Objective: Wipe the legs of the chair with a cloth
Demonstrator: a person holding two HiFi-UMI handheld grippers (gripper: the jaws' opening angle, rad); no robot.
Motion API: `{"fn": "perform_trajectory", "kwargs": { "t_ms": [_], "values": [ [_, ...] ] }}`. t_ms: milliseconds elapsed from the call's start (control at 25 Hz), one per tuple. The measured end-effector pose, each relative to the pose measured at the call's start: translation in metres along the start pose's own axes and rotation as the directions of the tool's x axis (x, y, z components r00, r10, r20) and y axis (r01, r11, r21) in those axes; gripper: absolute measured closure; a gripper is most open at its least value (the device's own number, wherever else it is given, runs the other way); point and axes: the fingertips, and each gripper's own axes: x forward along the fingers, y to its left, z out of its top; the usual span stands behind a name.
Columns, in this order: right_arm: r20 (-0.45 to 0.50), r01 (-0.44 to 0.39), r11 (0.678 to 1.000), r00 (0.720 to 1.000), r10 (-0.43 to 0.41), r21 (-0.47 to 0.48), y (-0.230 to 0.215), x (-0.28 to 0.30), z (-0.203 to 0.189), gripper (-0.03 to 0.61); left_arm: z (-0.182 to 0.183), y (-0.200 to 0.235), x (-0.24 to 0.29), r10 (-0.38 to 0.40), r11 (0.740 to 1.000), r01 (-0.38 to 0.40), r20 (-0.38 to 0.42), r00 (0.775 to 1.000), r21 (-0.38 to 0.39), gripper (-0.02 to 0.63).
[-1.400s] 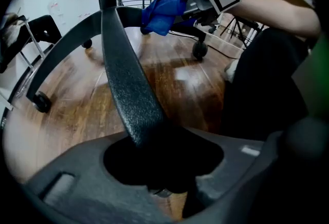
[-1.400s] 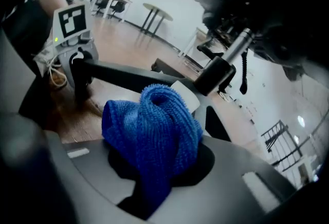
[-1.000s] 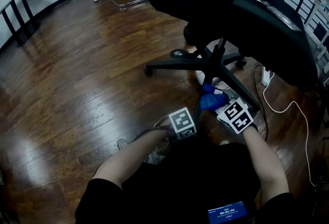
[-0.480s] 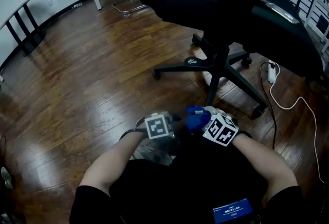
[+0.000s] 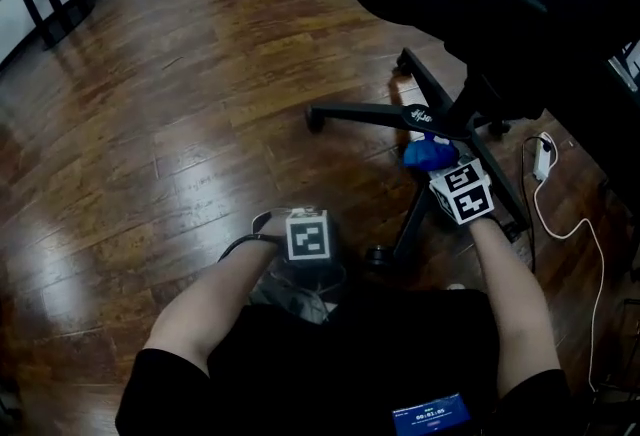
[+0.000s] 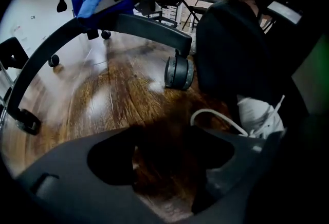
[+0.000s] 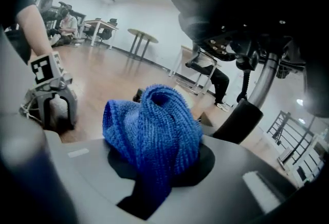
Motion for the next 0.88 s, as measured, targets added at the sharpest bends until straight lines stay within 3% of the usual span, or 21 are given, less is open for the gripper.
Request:
{"fn": "perform_trajectory", "kwargs": {
  "t_ms": [160,360,480,560,720,800,880],
  "values": [
    [-0.015,0.088,0.996,0.996,-0.088,-0.022,-0.041,0.013,0.004,0.494,0.001,-0.007,0.004,-0.040,0.999,0.040,-0.023,0.999,-0.011,0.268],
    [-0.031,0.058,0.996,0.998,-0.060,-0.069,-0.022,0.007,0.001,0.499,-0.003,-0.003,0.006,-0.023,1.000,0.023,-0.058,0.998,-0.017,0.268],
    [-0.024,-0.092,0.992,0.996,0.090,-0.089,0.027,-0.013,-0.006,0.499,-0.003,-0.005,0.007,-0.025,1.000,0.024,-0.063,0.998,-0.016,0.268],
    [-0.007,-0.208,0.975,0.978,0.208,-0.078,0.069,-0.032,-0.012,0.497,-0.009,-0.004,0.006,-0.023,0.999,0.021,-0.078,0.997,-0.025,0.268],
    [0.019,-0.402,0.914,0.915,0.404,-0.059,0.146,-0.071,-0.023,0.497,0.002,0.005,0.004,0.020,1.000,-0.020,-0.015,1.000,0.007,0.268],
    [-0.012,-0.484,0.870,0.874,0.485,-0.096,0.179,-0.086,-0.028,0.495,-0.001,0.008,0.003,0.039,0.999,-0.038,-0.034,0.999,0.004,0.268],
    [-0.049,-0.511,0.845,0.859,0.510,-0.158,0.196,-0.091,-0.032,0.495,-0.008,-0.001,0.005,-0.005,1.000,0.002,-0.067,0.998,-0.031,0.268]
  ]
}}
